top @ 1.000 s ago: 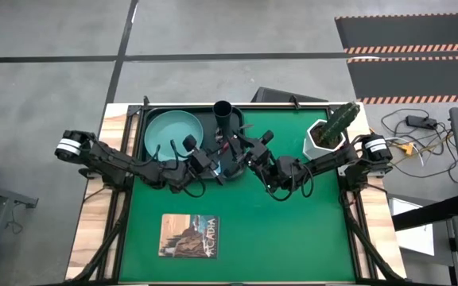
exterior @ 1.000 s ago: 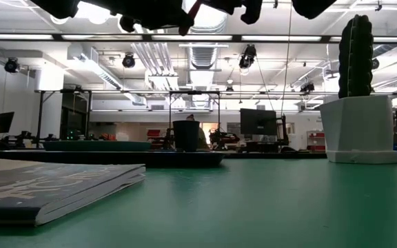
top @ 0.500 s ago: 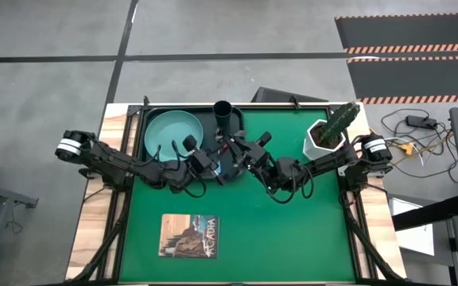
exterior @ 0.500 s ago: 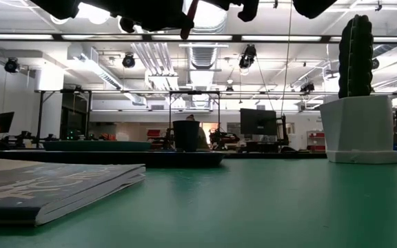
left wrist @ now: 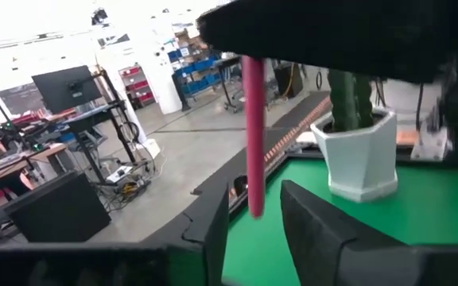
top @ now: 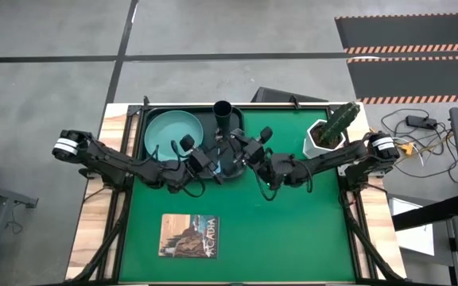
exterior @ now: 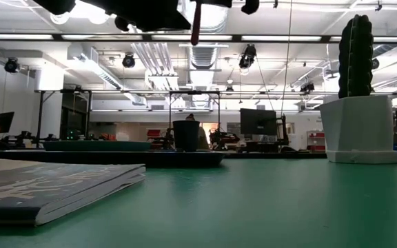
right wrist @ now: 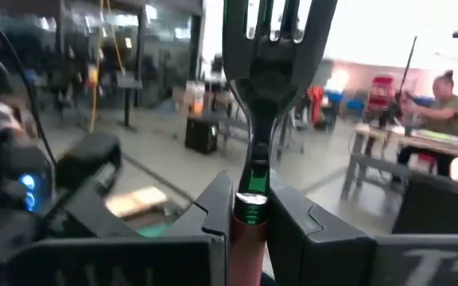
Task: Pick and place plate/cup/fork/spoon on tray
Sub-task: Put the pink fork on the black tray to the right of the blue spoon
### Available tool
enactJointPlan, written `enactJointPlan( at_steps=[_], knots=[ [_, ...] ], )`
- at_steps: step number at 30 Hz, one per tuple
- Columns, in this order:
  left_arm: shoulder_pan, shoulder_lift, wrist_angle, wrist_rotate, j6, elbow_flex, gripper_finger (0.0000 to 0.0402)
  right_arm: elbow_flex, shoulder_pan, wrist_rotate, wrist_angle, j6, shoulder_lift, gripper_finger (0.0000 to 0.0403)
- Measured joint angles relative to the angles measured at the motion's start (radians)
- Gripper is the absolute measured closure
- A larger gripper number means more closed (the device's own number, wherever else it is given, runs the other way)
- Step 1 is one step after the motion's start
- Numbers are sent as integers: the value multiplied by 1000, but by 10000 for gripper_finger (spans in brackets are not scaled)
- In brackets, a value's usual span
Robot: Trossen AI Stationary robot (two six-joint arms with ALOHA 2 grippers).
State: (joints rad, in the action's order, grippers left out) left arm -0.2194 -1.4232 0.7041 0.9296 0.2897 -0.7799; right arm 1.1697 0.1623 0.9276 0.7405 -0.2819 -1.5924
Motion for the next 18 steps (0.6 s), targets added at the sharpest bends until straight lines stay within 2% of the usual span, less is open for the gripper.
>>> enactJointPlan(
  at_steps=[4, 7, 9, 11, 13, 18],
  knots=[
    [-11, 52, -129, -4, 5, 1, 289, 92, -22, -3, -342, 148, 26, 367],
    [-18, 118, -221, -5, 5, 1, 286, 216, -60, -25, -727, 365, 36, 367],
    [-21, 166, -286, -5, 5, 2, 286, 306, -103, -69, -975, 544, 29, 367],
    [-22, 215, -336, -7, 14, 2, 286, 384, -151, -148, -1151, 660, 18, 367],
    [-22, 261, -377, -7, 31, 2, 286, 438, -195, -240, -1247, 708, 0, 366],
    [-22, 370, -507, -7, 39, 2, 285, 517, -302, -529, -1320, 785, -48, 362]
  ],
)
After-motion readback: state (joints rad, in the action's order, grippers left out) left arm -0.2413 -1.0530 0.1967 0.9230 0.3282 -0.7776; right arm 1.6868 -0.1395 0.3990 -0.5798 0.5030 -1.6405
